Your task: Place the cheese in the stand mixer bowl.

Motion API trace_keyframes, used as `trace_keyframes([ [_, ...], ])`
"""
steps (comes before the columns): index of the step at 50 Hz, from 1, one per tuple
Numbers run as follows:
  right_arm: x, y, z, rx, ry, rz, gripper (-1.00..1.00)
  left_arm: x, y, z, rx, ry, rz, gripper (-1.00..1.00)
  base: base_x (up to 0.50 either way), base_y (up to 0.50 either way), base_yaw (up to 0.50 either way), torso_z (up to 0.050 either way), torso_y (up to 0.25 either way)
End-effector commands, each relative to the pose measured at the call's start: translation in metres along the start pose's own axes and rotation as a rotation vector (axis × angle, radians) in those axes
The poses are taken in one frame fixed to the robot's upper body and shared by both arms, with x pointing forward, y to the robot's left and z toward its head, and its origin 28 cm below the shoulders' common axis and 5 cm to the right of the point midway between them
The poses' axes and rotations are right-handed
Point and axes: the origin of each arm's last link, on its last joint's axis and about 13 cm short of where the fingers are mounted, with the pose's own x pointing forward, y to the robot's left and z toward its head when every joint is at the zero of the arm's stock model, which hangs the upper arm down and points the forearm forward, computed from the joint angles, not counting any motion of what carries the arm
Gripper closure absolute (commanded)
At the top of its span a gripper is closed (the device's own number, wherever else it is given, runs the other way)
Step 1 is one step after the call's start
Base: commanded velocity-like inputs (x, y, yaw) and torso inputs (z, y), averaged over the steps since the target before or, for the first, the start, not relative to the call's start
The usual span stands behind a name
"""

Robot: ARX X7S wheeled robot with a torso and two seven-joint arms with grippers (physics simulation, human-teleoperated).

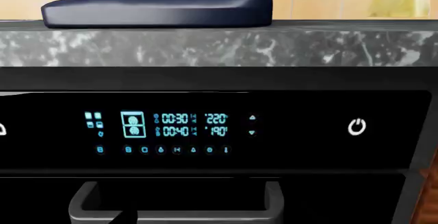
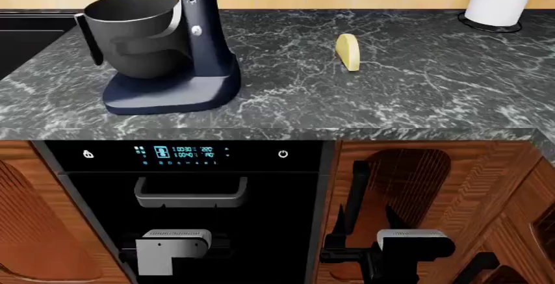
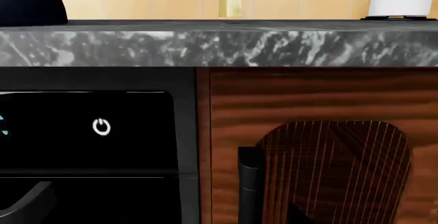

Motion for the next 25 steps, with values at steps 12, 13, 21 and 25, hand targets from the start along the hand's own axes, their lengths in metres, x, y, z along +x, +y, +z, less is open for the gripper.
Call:
trace_keyframes([
  [12,0.0007,-0.0013,-0.0023,-0.001,0.022,-0.029,-1.00,-0.0012,0.0028,0.0029,-0.023,0.000,-0.018,-1.00,0.00,0.17,0.00,0.038,0.008],
  [13,0.0014,-0.0017,-0.0027,0.001,0.023,-0.031,-1.00,-0.0011,0.0029,0.0036,-0.028,-0.001,-0.019,-1.00,0.00,0.50,0.00,0.050,0.008],
  [21,-0.0007,-0.0013,-0.0024,-0.001,0.026,-0.028,-1.00,-0.0037,0.0049,0.0041,-0.023,-0.003,-0.008,-1.00,0.00,0.50,0.00,0.050,0.007],
  [25,-0.0012,-0.0014,-0.0004,-0.006,0.022,-0.030,-1.00,-0.0044,0.0063,0.0052,-0.020,-0.006,0.000,-1.00,0.00,0.50,0.00,0.050,0.008],
])
